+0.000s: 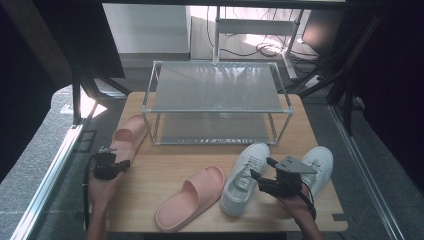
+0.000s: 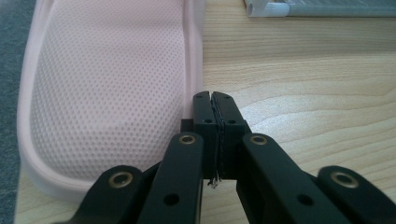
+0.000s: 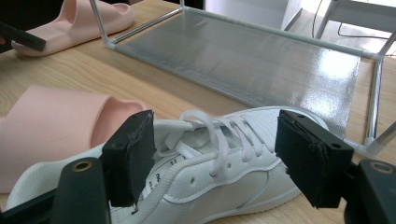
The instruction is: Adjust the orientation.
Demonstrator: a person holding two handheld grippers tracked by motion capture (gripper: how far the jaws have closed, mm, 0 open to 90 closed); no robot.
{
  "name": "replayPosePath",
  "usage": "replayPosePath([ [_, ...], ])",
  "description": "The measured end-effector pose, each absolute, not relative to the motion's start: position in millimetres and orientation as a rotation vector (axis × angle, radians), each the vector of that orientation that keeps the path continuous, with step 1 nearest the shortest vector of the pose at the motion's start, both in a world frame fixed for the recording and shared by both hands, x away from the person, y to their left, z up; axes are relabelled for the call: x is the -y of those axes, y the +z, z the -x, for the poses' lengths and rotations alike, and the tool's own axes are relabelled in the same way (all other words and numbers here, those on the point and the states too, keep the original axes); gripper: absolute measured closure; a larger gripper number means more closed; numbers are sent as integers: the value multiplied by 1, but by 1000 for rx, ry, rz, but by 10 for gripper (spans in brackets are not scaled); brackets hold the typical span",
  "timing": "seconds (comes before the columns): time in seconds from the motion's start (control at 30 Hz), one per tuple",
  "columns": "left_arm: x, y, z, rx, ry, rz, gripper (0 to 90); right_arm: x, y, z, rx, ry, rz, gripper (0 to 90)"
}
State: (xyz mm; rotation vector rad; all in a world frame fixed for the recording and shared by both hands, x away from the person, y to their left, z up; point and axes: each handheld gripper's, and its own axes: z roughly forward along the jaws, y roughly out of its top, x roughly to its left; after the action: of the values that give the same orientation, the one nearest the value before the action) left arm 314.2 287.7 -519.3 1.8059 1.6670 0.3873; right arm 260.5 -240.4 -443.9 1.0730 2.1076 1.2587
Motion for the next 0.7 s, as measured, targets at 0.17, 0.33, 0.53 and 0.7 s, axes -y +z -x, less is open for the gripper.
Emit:
replayPosePath([
  [0.17,-291,-519,-314,-1675,391,-1808,890,241,-444,-261,-2105,1258,-1075,291],
  [0.33,-297,-519,-314,-1688,392,-1795,887,241,-444,-260,-2103,1258,-1078,291],
  [0.53,-298,-519,-314,-1684,390,-1795,874,241,-444,-259,-2103,1257,-1076,291],
  [0.7,-293,-511,-312,-1636,404,-1783,830,242,-444,-260,-2100,1255,-1079,291],
])
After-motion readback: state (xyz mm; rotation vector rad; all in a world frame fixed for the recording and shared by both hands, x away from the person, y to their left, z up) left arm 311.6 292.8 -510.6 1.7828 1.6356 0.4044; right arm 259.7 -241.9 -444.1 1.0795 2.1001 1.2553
